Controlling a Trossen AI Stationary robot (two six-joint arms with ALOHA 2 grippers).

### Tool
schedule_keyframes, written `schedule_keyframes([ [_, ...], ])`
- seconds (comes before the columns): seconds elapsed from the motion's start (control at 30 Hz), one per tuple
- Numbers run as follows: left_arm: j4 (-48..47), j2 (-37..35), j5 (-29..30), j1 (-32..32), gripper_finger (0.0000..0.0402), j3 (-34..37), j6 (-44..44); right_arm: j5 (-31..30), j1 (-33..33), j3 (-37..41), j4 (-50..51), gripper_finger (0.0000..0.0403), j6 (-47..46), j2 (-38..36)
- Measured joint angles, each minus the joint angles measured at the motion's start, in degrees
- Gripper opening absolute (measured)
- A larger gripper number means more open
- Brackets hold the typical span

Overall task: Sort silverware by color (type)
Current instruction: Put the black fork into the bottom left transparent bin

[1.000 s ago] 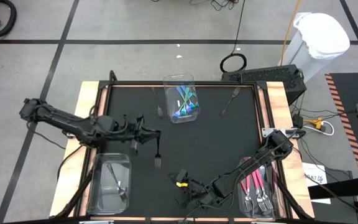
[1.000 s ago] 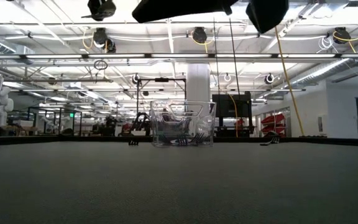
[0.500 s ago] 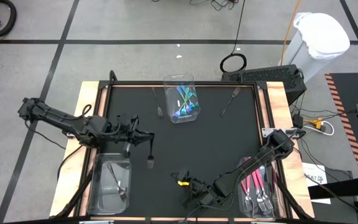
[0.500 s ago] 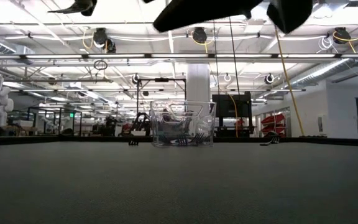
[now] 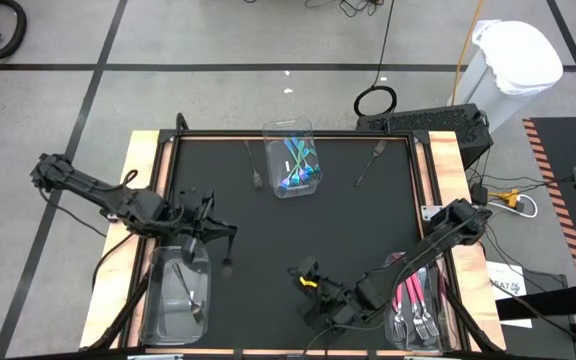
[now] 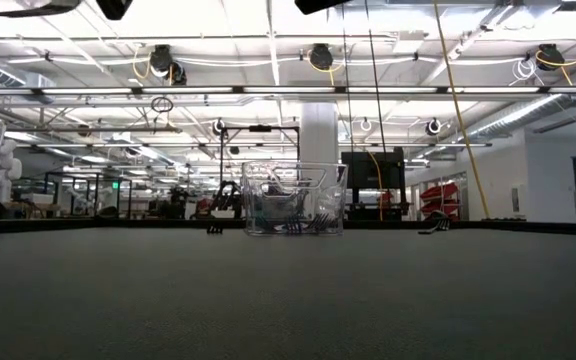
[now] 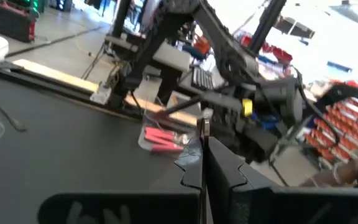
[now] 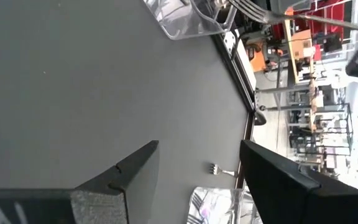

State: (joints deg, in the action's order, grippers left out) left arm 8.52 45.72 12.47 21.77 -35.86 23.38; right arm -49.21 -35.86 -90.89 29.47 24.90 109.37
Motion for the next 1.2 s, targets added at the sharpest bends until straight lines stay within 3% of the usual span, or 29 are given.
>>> schedule_keyframes([
  [0.4, -10.62, -4.52, 0.37, 4.48, 0.0004, 0.00, 1.82, -0.09, -0.02, 0.00, 1.16, 0.0219, -0.30, -0.22],
  [0.83, -16.05, -5.45, 1.46, 11.62, 0.0011, 0.00, 4.53, -0.13, 0.00, 0.00, 1.21, 0.0219, -0.26, -0.22],
  [1.0, -22.11, -5.43, 7.14, 14.99, 0.0011, 0.00, 7.53, -0.13, 0.00, 0.00, 1.22, 0.0219, -0.25, -0.22],
  [1.2, -22.99, -5.34, 12.07, 18.84, 0.0012, 0.22, 11.90, -0.15, 0.03, 0.00, 1.22, 0.0219, -0.26, -0.22],
])
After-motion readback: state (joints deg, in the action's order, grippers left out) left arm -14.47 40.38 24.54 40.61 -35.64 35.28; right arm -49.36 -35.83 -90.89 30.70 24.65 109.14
